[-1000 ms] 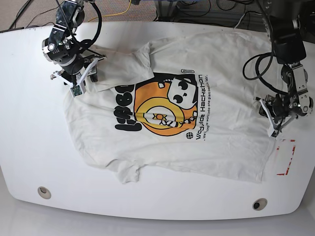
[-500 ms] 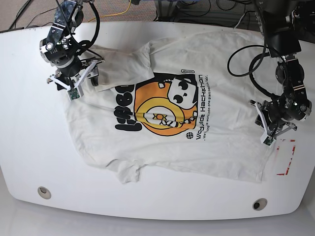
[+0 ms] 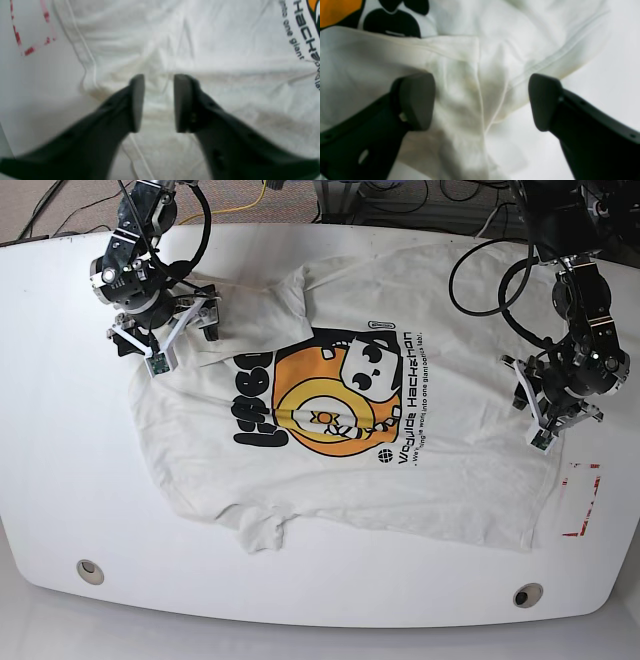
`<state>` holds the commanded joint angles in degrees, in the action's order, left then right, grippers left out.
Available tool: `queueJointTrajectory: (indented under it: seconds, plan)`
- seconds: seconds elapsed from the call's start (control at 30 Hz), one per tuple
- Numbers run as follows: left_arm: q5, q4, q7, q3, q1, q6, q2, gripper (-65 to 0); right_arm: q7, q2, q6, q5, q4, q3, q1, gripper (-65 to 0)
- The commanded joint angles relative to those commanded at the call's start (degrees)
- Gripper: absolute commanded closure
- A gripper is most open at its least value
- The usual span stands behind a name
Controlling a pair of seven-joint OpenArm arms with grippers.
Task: Layout the t-shirt on the table in an organized manner, then fold the t-shirt properly
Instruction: 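Reposition both grippers over the shirt's shoulders and pinch the fabric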
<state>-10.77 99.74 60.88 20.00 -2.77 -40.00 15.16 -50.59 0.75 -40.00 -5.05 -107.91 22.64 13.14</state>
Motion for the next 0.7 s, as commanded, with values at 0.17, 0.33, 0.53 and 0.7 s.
queueJointTrajectory:
  seconds: [0.17, 0.33, 0.53, 0.7]
  plan:
    - [0.00, 1.58, 0.00, 2.99, 0.70, 0.00, -1.93, -32.5, 0.00, 0.00, 0.00, 0.00, 0.70, -0.79, 0.00, -46.9]
    - [0.00, 2.20, 0.00, 3.60, 2.11, 0.00, -1.93, -32.5, 0.00, 0.00, 0.00, 0.00, 2.20, -0.79, -0.26, -43.9]
    - [0.00, 2.37, 0.00, 3.78, 2.55, 0.00, -1.76, -32.5, 0.00, 0.00, 0.00, -2.37, 3.96, -0.62, -0.18, -42.8]
    - [0.00, 2.37, 0.00, 5.63, 3.34, 0.00, -1.76, -32.5, 0.00, 0.35, 0.00, -4.40, 3.87, -0.62, 0.09, -30.0]
